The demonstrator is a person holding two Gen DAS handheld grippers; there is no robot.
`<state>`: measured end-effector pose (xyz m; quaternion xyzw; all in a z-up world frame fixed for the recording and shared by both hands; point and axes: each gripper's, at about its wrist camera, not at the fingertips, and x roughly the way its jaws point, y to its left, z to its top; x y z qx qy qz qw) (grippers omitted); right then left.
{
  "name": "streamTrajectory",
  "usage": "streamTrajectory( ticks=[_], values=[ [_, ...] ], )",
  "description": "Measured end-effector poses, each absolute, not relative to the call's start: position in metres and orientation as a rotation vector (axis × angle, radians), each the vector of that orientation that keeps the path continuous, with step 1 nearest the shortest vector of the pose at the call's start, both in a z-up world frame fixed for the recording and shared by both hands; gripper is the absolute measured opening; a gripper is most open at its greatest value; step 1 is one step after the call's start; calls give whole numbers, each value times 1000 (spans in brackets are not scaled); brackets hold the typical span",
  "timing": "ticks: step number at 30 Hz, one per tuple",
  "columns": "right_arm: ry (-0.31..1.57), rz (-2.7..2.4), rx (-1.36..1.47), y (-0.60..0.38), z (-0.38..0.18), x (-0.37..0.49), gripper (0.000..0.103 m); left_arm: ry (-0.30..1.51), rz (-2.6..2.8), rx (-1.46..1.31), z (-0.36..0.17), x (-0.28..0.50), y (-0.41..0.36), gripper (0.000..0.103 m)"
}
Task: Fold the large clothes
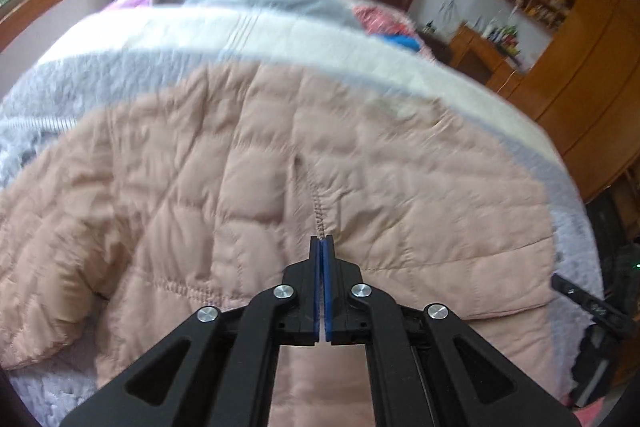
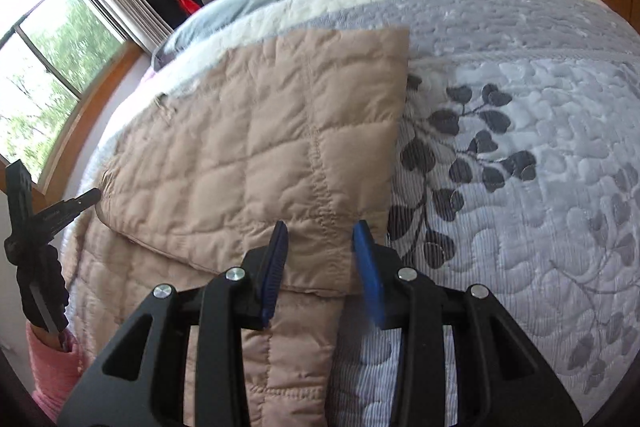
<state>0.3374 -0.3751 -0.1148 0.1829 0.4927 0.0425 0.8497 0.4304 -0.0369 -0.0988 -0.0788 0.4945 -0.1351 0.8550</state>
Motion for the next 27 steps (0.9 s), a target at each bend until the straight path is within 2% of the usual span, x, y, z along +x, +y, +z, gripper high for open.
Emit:
streamTrajectory(
  ticks=[4,9,11,16,19,23,27],
  values=[
    [1054,79,353,-369,-122,337,34,1061,-286,-161,-125,434,-40,2],
    [1061,80,343,-367,-124,339,34,1061,-271,-138,-123,432,-44,6],
    [1057,79,349,-370,-114,337,37,1068,-233,-167,-111,431,-39,18],
    [1019,140,353,-353,-74,335,38,957,-205,-178,-61,412,-48,20],
    [1069,153,332,-332,-71,345,38,980,-293,-152,-54,406,-78,20],
    [1138,130,298,-307,-91,361,38,1060,-335,-94,-79,409,-115,20],
    [1192,84,260,-292,-117,372,36,1147,-338,-93,-114,419,-119,20]
  ],
)
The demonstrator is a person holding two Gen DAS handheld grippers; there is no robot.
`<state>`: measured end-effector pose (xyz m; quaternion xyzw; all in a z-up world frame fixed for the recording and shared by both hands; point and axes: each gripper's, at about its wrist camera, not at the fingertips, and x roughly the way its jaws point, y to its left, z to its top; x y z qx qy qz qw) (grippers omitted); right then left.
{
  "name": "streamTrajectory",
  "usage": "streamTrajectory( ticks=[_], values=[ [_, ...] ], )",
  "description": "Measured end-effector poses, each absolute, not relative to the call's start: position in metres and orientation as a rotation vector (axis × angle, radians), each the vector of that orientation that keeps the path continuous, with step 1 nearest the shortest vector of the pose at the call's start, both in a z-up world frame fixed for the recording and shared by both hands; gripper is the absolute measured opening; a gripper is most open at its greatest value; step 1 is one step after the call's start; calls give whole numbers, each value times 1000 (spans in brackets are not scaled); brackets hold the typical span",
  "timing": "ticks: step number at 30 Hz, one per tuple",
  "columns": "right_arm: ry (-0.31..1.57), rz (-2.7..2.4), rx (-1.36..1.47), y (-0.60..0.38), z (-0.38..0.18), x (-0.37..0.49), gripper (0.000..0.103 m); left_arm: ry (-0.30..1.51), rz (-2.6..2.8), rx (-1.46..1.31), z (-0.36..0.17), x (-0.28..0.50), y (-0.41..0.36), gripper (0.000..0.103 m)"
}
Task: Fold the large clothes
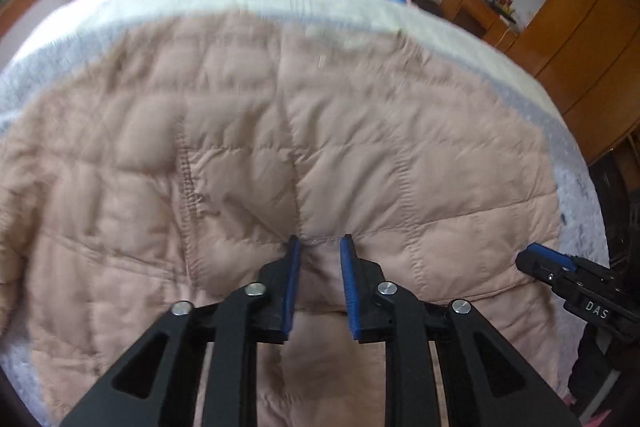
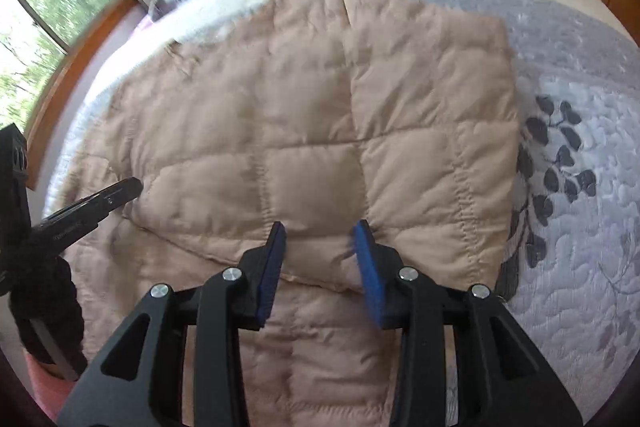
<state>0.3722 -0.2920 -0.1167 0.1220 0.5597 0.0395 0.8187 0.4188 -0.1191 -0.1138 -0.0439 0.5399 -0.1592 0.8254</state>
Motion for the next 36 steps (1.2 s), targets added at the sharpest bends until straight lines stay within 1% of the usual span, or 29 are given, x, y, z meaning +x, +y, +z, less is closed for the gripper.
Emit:
streamTrajectory(
  ticks=[3,5,8,10,11,12,13,14,15,16,17,20,23,30,36],
  values=[
    [1189,79,249,-292,-124,370,37,1144,-380,-118,-123,420,-111,18],
    [1185,75,254,-293,-126,369,37,1157,-382,-165,-126,423,-105,11],
    [1182,66,241,-288,-126,370,37,1158,-382,-186,-128,428,-98,10],
    [1183,79,243,-288,-123,372,39,1162,-382,-202,-126,427,-91,10],
    [1178,92,262,-290,-119,371,41,1163,-384,-211,-123,426,-90,11],
    [1168,107,282,-293,-115,371,45,1163,-382,-223,-118,424,-84,14],
    [1148,124,298,-295,-108,366,49,1152,-376,-234,-111,417,-76,25],
    [1119,138,304,-298,-99,360,51,1128,-381,-245,-102,410,-67,39],
    [1083,141,292,-302,-88,349,55,1105,-389,-256,-94,403,-56,46],
    [1066,131,278,-305,-81,342,57,1089,-377,-261,-86,397,-47,57],
    [1053,111,264,-311,-74,332,57,1069,-354,-264,-78,389,-34,61],
    [1055,100,263,-325,-69,314,57,1026,-280,-279,-66,365,21,63],
    [1074,110,264,-332,-71,296,57,1025,-163,-339,-68,342,83,64],
    [1117,155,232,-320,-86,277,57,1015,90,-553,-100,277,218,64],
    [1138,159,197,-310,-95,274,58,946,246,-738,-118,261,300,63]
  ],
)
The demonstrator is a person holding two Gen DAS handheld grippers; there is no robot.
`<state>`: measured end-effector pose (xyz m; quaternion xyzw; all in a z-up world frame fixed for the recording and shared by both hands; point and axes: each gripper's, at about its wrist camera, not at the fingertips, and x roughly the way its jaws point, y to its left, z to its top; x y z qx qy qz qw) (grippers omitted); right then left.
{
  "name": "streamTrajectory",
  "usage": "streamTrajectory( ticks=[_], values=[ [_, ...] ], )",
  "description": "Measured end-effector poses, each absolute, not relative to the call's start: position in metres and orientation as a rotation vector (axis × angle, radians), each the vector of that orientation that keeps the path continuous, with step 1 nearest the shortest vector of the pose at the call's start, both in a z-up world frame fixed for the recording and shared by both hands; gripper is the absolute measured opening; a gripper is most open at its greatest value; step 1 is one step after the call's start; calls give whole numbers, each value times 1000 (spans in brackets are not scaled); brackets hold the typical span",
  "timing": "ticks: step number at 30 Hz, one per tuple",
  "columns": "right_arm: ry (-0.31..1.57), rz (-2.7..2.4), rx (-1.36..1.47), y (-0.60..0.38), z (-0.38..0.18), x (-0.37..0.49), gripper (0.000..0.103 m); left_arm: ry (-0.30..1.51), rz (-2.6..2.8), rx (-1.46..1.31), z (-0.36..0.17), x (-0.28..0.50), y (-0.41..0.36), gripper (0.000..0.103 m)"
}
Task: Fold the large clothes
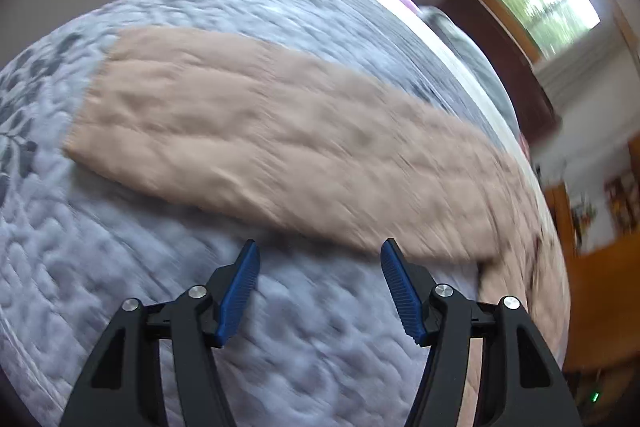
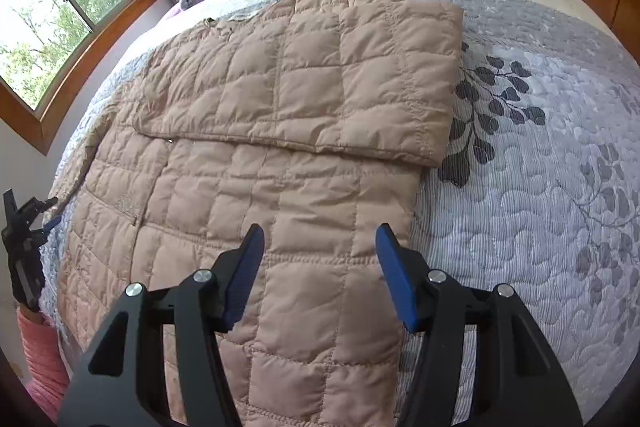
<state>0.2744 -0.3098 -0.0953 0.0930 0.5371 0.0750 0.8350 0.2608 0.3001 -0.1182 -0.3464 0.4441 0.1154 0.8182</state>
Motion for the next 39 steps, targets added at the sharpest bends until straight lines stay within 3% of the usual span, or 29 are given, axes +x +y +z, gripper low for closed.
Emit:
streamTrajectory(
  ticks=[8,12,14,17,24,30,39],
  values=[
    [1172,144,181,-307,-111,279,58,887,264,-850,-128,272,333,59],
    [1189,138,178,-305,-119,281,58,894,321,-834,-134,274,336,39],
    [1195,136,181,-305,-122,283,58,898,352,-828,-136,275,338,20],
    [1202,134,192,-305,-126,286,59,888,347,-860,-143,272,346,11],
    [1190,137,205,-306,-125,286,61,883,343,-875,-143,271,348,4],
    [1153,150,223,-312,-103,271,60,787,324,-774,-105,270,323,3],
    [1141,176,210,-300,-91,250,60,691,99,-508,-31,295,208,3]
  ],
)
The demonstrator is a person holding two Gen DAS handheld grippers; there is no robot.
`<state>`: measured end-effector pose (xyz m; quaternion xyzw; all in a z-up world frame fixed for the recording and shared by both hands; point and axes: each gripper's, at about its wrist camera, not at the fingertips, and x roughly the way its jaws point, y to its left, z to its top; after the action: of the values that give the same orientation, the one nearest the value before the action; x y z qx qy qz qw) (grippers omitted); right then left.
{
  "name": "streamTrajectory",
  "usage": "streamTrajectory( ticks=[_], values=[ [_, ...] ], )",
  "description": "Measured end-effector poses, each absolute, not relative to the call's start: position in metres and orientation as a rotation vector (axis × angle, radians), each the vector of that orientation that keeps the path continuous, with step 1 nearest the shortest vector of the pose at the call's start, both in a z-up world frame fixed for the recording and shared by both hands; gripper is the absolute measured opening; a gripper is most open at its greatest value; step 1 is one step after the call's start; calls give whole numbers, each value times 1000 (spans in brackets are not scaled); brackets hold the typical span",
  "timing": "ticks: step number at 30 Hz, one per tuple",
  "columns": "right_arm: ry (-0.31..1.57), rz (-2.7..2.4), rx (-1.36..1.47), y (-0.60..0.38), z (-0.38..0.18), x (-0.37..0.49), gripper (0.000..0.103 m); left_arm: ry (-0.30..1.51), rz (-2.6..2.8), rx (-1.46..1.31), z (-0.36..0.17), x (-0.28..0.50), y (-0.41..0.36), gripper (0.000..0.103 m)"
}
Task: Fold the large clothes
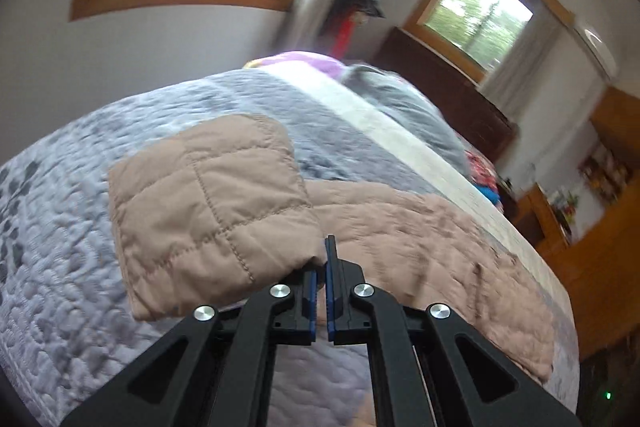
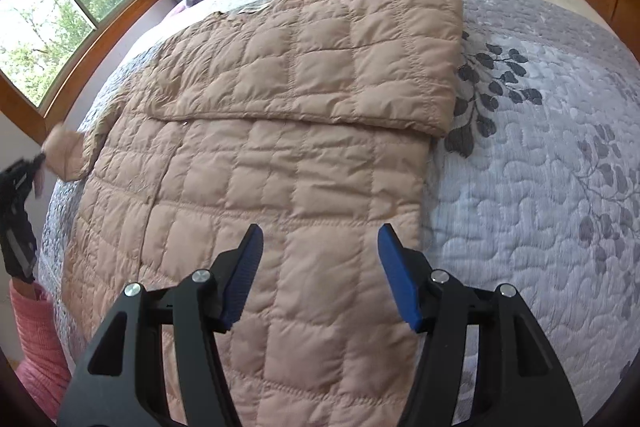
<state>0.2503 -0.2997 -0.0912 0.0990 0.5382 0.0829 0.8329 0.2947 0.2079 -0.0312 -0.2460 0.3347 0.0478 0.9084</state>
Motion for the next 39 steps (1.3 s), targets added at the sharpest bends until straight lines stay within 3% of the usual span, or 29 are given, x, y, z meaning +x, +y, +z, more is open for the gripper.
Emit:
streamTrajectory(
  ticks=[8,15,27,30,34,39],
  values=[
    [1149,202,221,-292,-98,244,60,723,-140,-339,-14,332,86,3],
    [1157,189,234,-297,-106,246,60,802,-291,-222,-32,360,-12,3],
    [1168,193,259,-304,-118,250,59,1014,-364,-176,-101,390,-56,5],
    [1173,192,263,-305,-117,251,59,1036,-400,-222,-100,383,-47,12],
    [1175,178,237,-300,-109,253,59,1048,-498,-289,-84,356,-25,45],
    [1170,236,205,-275,-86,268,59,1004,-521,-400,-55,327,34,45]
  ],
)
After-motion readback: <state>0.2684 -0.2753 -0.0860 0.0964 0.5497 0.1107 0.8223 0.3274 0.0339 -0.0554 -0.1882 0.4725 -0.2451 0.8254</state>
